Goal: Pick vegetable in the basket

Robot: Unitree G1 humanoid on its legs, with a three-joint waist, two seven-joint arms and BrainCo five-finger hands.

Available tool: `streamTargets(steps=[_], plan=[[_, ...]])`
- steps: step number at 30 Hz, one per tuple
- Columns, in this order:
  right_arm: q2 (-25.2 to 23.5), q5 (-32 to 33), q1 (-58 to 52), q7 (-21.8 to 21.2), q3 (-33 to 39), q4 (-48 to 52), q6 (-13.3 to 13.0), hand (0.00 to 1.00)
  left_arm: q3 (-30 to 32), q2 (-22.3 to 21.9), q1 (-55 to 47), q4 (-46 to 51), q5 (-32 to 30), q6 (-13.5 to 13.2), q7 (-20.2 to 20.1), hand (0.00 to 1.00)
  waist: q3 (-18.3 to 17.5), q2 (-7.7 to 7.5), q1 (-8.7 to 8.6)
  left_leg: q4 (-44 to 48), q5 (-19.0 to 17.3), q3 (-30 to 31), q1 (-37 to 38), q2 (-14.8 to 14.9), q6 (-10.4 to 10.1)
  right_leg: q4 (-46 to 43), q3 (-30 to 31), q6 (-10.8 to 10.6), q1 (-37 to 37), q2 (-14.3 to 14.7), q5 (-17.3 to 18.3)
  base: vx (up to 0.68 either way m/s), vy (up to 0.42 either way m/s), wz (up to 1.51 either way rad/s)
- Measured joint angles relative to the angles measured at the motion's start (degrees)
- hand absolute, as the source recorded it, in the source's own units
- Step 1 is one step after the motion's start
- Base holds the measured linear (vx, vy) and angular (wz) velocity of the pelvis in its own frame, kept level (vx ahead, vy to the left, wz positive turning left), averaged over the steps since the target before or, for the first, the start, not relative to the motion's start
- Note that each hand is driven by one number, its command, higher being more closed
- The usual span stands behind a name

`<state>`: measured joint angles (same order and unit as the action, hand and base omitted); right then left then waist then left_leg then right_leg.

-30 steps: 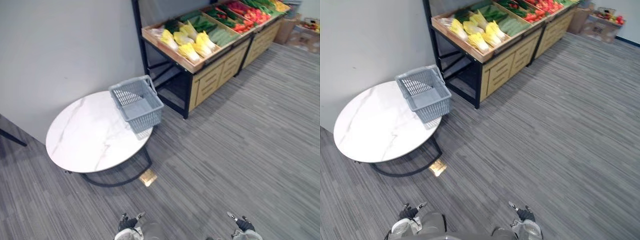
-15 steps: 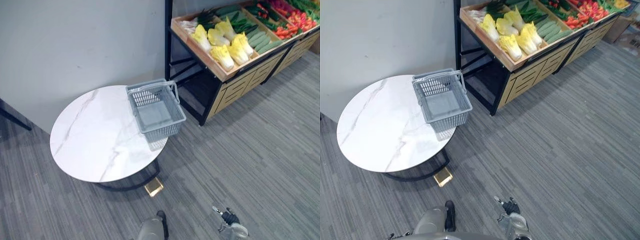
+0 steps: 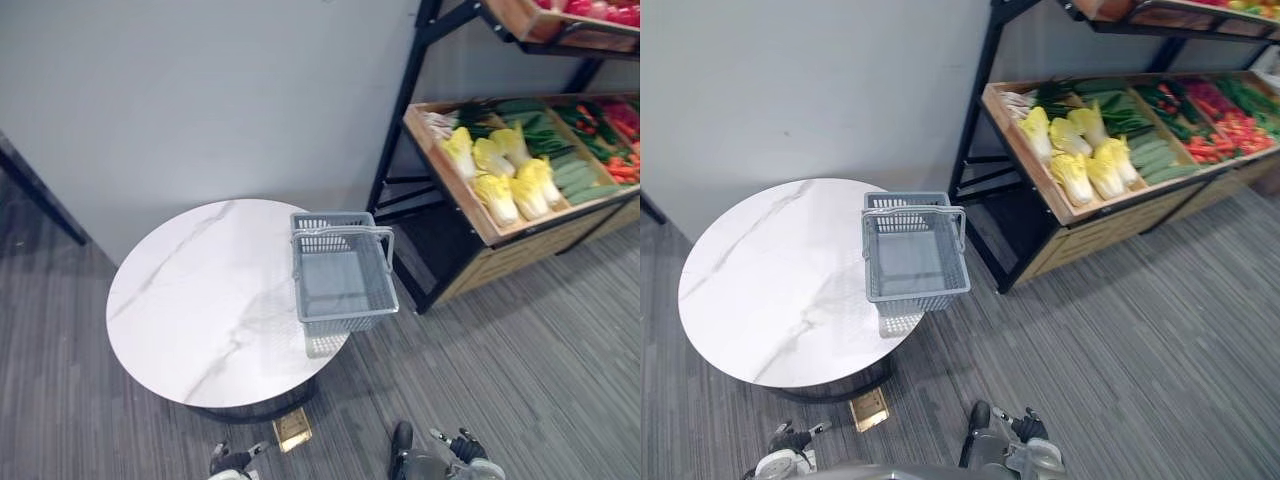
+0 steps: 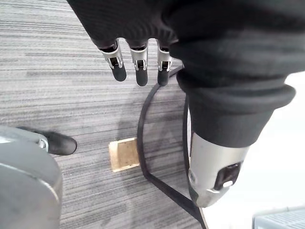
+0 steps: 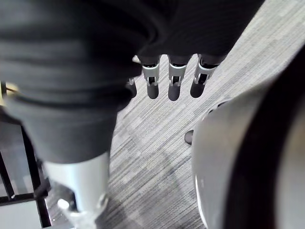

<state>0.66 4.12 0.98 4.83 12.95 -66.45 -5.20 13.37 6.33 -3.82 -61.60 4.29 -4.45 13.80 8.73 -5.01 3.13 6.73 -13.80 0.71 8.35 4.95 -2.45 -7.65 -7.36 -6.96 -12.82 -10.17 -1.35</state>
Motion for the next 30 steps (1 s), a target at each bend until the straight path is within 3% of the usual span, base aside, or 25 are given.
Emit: streamTargets(steps=[1,2,3,4,5,8,12,14,18,21,24,28,30], plan=[[-0.2,-0.6,-0.7,-0.1,0.0,0.0,0.0,0.00,0.2,0.2,-0.4,0.0,-0.1,0.0,0.1,0.00,-0.2,-0.94,-0.12,0.2,-1.2,2.1,0.3,0.0,-1.9,0.1,0.2,0.5,1.2,0.0,-1.8,0.29,-0.335,0.91],[0.0,-1.0,-0.6,-0.3,0.0,-0.1,0.0,0.00,0.9,0.3,-0.3,-0.3,-0.1,-0.1,0.1,0.00,-0.2,-0.92,-0.11,0.2,-1.9,3.1,0.7,0.3,-2.5,-0.2,0.3,-0.5,1.4,0.2,-2.5,0.44,-0.479,0.74],[1.5,-1.9,1.1,-0.2,-0.1,-0.4,0.2,0.00,2.4,-1.8,-1.1,-1.7,-0.1,-0.2,0.7,0.00,-0.1,2.62,0.34,0.9,-1.7,3.2,0.4,4.3,-4.0,-1.6,-2.3,1.8,1.2,3.6,-1.2,0.36,-0.391,0.20],[1.8,-2.0,1.7,-0.3,-0.3,-0.4,0.1,0.00,3.0,-2.3,-1.4,-2.4,-0.1,-0.1,0.8,0.00,-0.2,3.71,0.47,1.2,-1.5,3.2,0.0,5.6,-4.3,-1.3,-2.7,2.1,1.1,4.9,-0.9,0.40,-0.424,0.01],[2.3,-2.0,2.8,-0.3,-0.8,-0.4,0.1,0.00,4.7,-2.9,-1.9,-3.7,0.0,0.1,0.9,0.00,-0.1,4.84,0.30,1.4,0.0,3.2,-0.8,7.3,-6.1,-0.9,-3.6,3.2,1.2,6.4,-0.3,0.29,-0.331,0.06],[2.4,-2.0,3.1,-0.2,-1.0,-2.3,0.3,0.00,7.2,-3.9,-2.9,-5.0,1.2,0.3,0.4,0.00,0.1,4.72,-0.03,2.2,5.8,4.4,-2.4,8.6,-7.9,0.4,-6.6,5.4,3.3,7.4,1.1,0.23,-0.280,0.35],[3.2,-1.4,2.7,0.0,-0.9,-2.5,0.2,0.00,7.1,-3.7,-2.9,-5.0,1.8,0.2,-0.6,0.00,0.3,4.40,-0.25,4.9,9.2,3.4,-5.6,8.9,-9.2,3.8,-10.9,5.8,6.7,6.9,1.4,0.12,-0.161,0.64],[3.4,-0.6,2.5,0.0,0.1,-2.5,0.1,0.00,5.6,-3.1,-2.9,-5.0,1.8,0.1,-0.6,0.00,0.6,4.11,-0.97,5.5,10.5,-1.1,-7.6,9.0,-10.1,5.5,-14.5,5.8,8.4,5.8,1.4,0.04,-0.026,0.87],[3.0,0.9,2.5,0.0,0.1,-2.7,-0.1,0.00,3.4,-2.5,-2.7,-5.0,1.1,0.3,-0.4,0.00,0.6,4.18,-1.08,0.6,10.8,-5.1,-8.0,9.4,-10.2,8.0,-18.0,5.3,9.0,5.7,0.0,-0.02,0.045,0.62],[2.7,0.9,3.4,0.1,0.0,-2.5,-0.2,0.00,2.0,-1.7,-2.7,-5.0,-0.5,0.2,-0.2,0.00,0.7,3.82,-0.56,-2.9,10.7,-6.9,-7.6,8.3,-10.1,12.1,-17.1,4.9,8.4,6.0,-3.7,-0.07,0.081,-0.07],[2.8,0.8,3.5,0.5,0.0,-1.9,-0.3,0.00,0.3,-1.6,-2.7,-5.0,-1.0,0.2,0.1,0.00,0.7,3.86,-0.73,-3.5,9.5,-9.5,-7.1,6.5,-8.3,13.7,-14.3,4.3,7.9,4.8,-6.2,-0.12,0.129,-0.40],[4.4,-3.1,4.3,2.4,-0.3,-1.4,-0.3,0.00,-2.4,-1.2,-2.5,-4.1,-3.4,0.0,1.5,0.00,0.9,4.59,-1.31,-3.0,4.3,-10.1,-8.2,5.6,-6.1,13.8,-11.7,3.3,5.0,3.9,-8.2,-0.15,0.138,-0.31],[6.1,-8.2,4.6,3.8,-1.2,0.5,-0.2,0.00,-4.1,0.2,-2.4,-3.3,-4.6,-0.1,1.8,0.00,1.9,2.75,-1.30,-2.1,4.3,-10.8,-9.3,3.4,-5.4,13.7,-10.5,2.3,3.8,1.9,-9.5,-0.17,0.124,-0.12]])
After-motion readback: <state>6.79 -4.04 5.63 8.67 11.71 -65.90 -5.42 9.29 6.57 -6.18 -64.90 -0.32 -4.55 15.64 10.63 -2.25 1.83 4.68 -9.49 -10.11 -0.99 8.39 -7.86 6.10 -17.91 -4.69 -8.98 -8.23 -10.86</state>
